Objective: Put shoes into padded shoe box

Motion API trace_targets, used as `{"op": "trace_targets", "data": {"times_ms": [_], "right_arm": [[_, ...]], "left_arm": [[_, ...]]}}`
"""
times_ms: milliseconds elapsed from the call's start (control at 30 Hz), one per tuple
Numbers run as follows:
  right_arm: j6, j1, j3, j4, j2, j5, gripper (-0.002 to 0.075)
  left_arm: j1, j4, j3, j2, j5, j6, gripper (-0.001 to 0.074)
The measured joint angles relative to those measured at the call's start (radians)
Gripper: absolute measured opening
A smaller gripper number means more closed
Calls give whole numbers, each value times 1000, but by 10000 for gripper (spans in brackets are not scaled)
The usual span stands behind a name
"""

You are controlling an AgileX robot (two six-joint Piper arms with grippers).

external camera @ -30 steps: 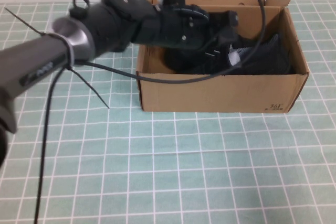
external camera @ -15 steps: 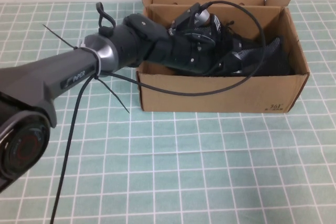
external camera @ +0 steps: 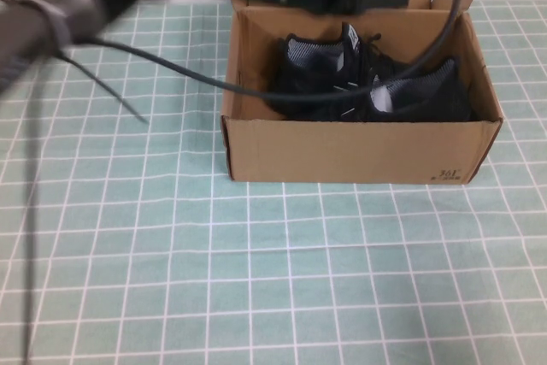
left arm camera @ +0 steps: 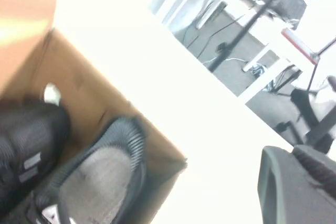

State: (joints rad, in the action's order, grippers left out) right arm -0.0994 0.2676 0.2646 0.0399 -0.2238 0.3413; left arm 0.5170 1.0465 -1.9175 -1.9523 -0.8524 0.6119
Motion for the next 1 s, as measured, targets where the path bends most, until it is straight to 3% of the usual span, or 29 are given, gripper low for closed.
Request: {"op": "trace_targets", "data": {"times_ms": [167,333,500,667,1000], "right_arm": [[0,0,0,0,0,0,-8],[0,0,0,0,0,0,-7],[0,0,0,0,0,0,-7],[0,0,0,0,0,0,-7],[0,0,0,0,0,0,-7]], "left_arm": [[0,-238,-6,205,-59,-53,-1],[0,-603,-6,380,-170,-238,-1],[0,-708,53,530,-316,-278,-1],[0,-725,274,743,-280,-278,-1],[0,-813,893,1141,-4,-286,-1]]}}
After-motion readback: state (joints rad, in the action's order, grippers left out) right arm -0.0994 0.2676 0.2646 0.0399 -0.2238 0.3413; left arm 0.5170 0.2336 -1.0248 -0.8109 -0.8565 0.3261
